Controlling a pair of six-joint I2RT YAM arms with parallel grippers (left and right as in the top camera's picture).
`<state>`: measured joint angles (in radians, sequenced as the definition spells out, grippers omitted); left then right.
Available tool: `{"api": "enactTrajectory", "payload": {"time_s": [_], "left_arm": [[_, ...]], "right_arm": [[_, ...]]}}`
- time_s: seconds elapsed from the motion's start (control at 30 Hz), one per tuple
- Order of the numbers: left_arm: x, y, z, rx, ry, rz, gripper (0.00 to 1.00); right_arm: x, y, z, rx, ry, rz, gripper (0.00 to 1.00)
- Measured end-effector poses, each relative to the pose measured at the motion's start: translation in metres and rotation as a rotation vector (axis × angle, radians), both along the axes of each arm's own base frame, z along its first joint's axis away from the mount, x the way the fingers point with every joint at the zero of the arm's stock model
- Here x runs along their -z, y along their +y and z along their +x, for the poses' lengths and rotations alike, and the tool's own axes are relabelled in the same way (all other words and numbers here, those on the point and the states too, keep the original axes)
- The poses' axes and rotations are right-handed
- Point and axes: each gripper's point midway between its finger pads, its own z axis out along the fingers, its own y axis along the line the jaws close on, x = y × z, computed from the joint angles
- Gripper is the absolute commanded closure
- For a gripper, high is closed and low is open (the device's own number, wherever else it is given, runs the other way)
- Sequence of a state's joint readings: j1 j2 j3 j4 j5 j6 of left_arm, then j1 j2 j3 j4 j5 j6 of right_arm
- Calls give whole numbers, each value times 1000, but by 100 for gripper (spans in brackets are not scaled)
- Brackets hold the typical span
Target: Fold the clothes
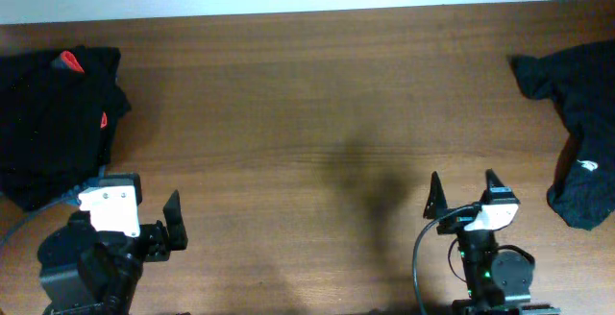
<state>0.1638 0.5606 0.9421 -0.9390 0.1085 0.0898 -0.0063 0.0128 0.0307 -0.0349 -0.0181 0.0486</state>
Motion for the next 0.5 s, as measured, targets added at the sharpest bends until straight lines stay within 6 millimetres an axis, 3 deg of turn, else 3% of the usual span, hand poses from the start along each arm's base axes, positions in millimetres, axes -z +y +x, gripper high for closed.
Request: {"api": "enactTrajectory", "payload": {"time_s": [0.07,0.5], "left_arm": [[0,0,0,0,0,0,1],[0,0,0,0,0,0,1]], "right_arm": [[18,0,1,0,53,1,1],[19,0,1,3,58,1,1]]}}
